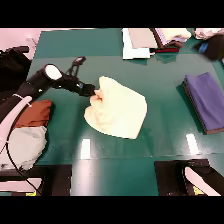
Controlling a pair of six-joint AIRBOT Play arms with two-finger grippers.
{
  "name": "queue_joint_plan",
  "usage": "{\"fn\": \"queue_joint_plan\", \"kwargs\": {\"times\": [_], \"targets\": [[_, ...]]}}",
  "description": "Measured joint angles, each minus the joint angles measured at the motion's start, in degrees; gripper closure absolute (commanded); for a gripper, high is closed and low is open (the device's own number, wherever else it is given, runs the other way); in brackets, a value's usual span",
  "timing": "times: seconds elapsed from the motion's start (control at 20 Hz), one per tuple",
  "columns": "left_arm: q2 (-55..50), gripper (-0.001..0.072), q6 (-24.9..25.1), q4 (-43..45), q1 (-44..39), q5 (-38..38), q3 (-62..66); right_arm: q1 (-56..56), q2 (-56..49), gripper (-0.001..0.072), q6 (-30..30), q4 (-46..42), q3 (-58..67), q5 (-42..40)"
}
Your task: Fold the shirts.
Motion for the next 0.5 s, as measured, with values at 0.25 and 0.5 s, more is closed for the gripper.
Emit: {"fn": "queue_joint_plan", "kwargs": {"times": [0.25,0.5], "targets": [[0.8,0.0678,-0.2,1.6,2.6,-1.7,0.5,3.2,-8.0,0.0231,1.6,-1.6,-19.9,-2.9],[0.9,0.0678,-0.2,2.2,3.2,-2.1,0.6,10.8,-20.3,0.0233,1.9,3.9,-28.1,-14.0]]}}
